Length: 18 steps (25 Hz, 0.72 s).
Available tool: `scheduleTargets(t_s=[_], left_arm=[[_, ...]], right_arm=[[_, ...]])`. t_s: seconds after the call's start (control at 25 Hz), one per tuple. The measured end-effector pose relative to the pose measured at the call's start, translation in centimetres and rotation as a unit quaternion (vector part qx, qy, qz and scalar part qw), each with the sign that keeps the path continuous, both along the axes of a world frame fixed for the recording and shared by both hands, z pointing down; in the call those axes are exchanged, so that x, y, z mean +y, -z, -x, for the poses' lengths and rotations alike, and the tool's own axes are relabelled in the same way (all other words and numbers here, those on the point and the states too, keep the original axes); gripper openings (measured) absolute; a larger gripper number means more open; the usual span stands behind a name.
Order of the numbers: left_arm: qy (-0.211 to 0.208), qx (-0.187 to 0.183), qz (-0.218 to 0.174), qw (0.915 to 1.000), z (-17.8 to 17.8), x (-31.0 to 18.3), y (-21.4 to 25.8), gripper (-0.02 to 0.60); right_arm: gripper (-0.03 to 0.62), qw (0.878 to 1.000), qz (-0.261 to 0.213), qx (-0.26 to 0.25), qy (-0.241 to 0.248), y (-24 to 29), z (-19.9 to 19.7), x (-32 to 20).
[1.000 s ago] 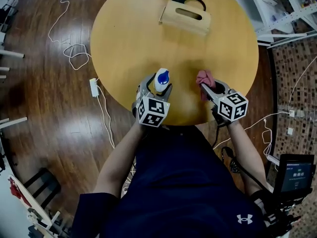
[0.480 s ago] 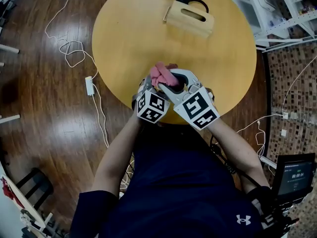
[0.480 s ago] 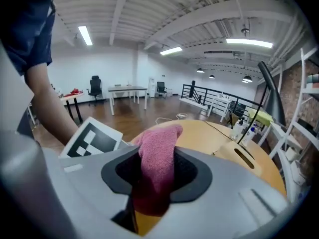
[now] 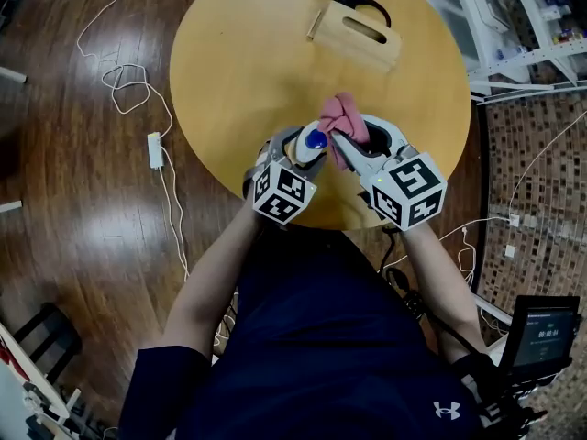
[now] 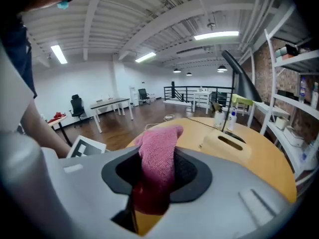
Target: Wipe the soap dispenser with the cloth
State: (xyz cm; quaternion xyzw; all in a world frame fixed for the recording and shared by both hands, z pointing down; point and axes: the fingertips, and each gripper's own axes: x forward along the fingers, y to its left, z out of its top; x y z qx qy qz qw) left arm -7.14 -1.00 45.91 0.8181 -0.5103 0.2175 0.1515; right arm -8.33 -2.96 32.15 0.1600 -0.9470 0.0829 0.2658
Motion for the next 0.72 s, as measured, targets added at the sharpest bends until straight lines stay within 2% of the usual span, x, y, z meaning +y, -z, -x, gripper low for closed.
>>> scheduleTargets(t_s=[0.12,0.2,0.32,0.48,0.6,0.72], left_arm=[[0.000,0.002,-0.001,1.0000,-0.1,0.0,0.1,0.291],[-0.001,0.001,-0.001,1.0000,-0.2,0.1,0.4,0.293],[-0.005,0.001,-0.004,1.0000,-0.3,0.2,0.8,0.291],[-0.003,0.002,-0.007,1.0000,-0.1,0.3,0.8,0.291],[-0.004,0.003,-0.005,1.0000,-0.3,0.4,0.6,0.291],[-0.006,0.004,-0.004,1.0000,-0.3,0.5,0.4,0.292]], right_arm=[[0.133,0.997,-0.035,0.022,0.069,-0.2,2.5,3.5],[0.133,0.994,-0.051,0.045,0.086,-1.1,3.2,4.4],[0.133,0.995,-0.056,0.046,0.067,-1.6,2.4,3.3],[0.133,0.999,-0.017,0.036,0.008,-2.0,0.3,0.2],[0.133,0.998,-0.025,0.058,-0.028,-2.2,-1.7,-1.8],[0.133,0.998,-0.041,0.041,0.002,-0.5,-0.9,-0.4]])
